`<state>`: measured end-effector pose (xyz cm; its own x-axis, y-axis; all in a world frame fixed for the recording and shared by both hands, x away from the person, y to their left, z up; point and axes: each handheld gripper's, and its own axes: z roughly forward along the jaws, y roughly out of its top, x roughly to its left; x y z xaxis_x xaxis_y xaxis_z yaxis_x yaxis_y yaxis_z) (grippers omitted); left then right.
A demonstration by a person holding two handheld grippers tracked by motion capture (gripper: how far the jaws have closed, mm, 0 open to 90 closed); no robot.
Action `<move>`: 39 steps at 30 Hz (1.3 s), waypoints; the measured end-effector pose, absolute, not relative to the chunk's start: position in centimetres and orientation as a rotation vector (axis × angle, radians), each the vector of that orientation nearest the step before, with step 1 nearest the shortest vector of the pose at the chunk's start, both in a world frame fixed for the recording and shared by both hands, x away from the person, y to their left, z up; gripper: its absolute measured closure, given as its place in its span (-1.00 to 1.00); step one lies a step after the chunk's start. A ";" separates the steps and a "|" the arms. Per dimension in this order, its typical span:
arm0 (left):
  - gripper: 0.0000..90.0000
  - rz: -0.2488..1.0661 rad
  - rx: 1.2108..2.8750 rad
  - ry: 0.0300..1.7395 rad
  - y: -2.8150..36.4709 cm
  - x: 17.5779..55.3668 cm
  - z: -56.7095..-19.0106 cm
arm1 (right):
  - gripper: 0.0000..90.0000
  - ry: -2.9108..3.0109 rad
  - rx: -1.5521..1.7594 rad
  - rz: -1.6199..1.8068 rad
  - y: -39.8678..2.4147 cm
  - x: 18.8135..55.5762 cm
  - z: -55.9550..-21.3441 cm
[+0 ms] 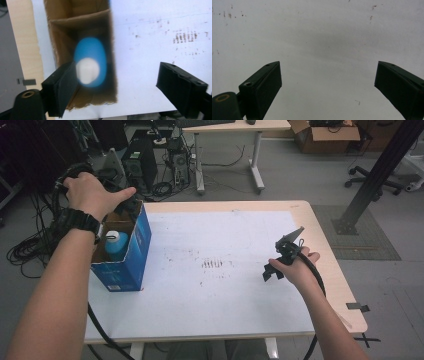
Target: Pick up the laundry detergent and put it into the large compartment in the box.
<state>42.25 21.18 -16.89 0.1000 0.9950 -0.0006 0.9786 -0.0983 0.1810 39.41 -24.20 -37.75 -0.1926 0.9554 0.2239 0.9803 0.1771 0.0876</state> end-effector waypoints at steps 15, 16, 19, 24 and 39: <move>-0.88 0.173 2.303 1.877 15.2 42.0 -15.6 | -0.83 -2.318 -1.925 -0.356 -25.0 38.6 -37.2; -0.89 0.173 2.311 1.870 14.8 42.0 -15.7 | -0.83 -2.321 -1.923 -0.360 -25.1 38.6 -37.2; -0.89 0.177 2.337 1.855 13.8 42.0 -15.8 | -0.83 -2.317 -1.927 -0.361 -25.0 38.5 -37.1; -0.89 0.161 2.363 1.823 12.2 41.9 -16.5 | -0.83 -2.321 -1.928 -0.365 -25.1 38.4 -37.0; -0.89 0.110 2.454 1.779 8.1 42.5 -20.6 | -0.83 -2.321 -1.930 -0.374 -25.6 38.2 -36.8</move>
